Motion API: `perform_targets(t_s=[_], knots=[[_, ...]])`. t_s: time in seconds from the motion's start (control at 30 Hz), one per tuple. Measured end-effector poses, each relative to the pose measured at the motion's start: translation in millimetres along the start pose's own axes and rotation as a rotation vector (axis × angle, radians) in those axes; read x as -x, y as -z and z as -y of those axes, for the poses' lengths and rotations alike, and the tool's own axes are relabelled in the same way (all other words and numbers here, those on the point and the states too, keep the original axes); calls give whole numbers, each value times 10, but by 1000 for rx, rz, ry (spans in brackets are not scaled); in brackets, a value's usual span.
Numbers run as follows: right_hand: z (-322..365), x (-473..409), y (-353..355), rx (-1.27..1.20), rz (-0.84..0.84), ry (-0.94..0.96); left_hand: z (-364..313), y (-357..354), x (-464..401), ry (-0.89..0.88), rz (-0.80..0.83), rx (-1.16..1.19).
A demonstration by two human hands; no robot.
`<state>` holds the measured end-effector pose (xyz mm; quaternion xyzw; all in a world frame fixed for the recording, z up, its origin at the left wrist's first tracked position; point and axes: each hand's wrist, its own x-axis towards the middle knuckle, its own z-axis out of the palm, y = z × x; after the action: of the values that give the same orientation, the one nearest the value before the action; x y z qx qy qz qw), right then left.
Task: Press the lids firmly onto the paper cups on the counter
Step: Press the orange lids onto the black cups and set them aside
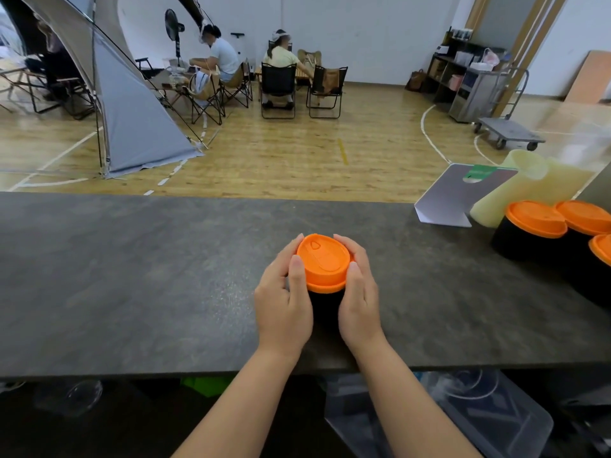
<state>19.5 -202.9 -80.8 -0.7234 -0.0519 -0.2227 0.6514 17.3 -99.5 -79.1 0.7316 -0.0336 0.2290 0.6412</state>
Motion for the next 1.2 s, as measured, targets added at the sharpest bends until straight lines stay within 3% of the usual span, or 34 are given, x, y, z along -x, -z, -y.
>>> perform_targets(t_s=[0.1,0.3,0.7,0.9,1.07,1.2], knots=[[9,19,-17,39,18,27,34,-14,-4,3,73,-31],[-23,35,-31,105,-18,45,7,-20,8,-66,17,-66],[-48,-11,-47,152,-35,37,26,-24,-35,-7,115,-91],[24,1,-18,19,44,-38,-12,2,-27,20,147,-83],[42,12,24,-33,233,-127,-67,37,-74,226,2,34],[32,-7,39,-29,221,-143,-45,28,-72,226,-57,61]])
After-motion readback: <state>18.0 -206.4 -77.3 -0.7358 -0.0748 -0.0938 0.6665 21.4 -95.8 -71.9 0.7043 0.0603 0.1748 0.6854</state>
